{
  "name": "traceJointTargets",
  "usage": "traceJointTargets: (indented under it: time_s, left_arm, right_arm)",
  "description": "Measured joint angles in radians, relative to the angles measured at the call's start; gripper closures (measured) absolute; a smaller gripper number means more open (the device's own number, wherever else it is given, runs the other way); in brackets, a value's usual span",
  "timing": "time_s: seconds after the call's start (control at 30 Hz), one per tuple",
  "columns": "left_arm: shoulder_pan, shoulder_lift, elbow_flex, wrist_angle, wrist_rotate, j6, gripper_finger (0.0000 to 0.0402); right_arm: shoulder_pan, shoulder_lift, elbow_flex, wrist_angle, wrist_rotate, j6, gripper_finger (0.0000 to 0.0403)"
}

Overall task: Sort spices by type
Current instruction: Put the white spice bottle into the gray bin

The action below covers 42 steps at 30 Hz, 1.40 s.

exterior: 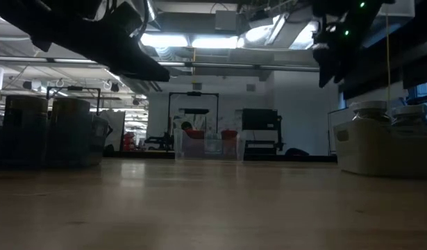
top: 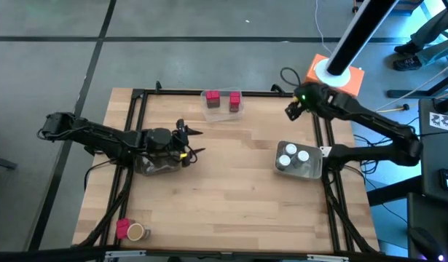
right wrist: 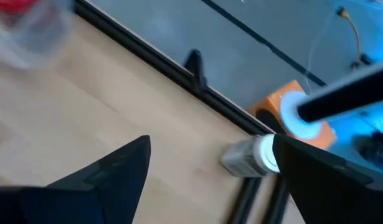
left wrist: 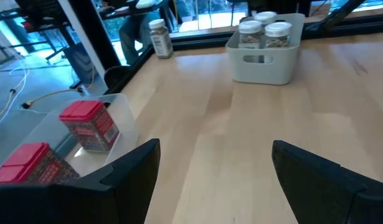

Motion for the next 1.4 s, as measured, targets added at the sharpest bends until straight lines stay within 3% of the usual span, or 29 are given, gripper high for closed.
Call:
traceJointTargets:
  time_s: [0.43,0.53,0.8,0.97,1.4]
  left_arm:
    - [0.001,0.0,0.0,-0.002,0.0,-0.004,0.0109]
    - [0.001,0.0,0.0,-0.002,0.0,-0.019,0.0109]
    - [0.001,0.0,0.0,0.008,0.0,-0.036,0.0109]
    - [0.001,0.0,0.0,0.008,0.0,-0.039,0.0109]
    - [-0.002,0.0,0.0,0.001,0.001,-0.043,0.0109]
  right_arm:
    - [-0.289,0.161,0.0,0.001,-0.048,-0.085,0.0068]
    - [-0.332,0.212,0.012,0.0,-0.114,-0.072,0.0068]
    - [-0.348,0.336,0.094,-0.011,-0.083,-0.016,0.0068]
    - [-0.352,0.435,0.185,-0.122,-0.016,0.023,0.0068]
    - [-0.413,0.723,0.384,-0.368,-0.011,0.127,0.0069]
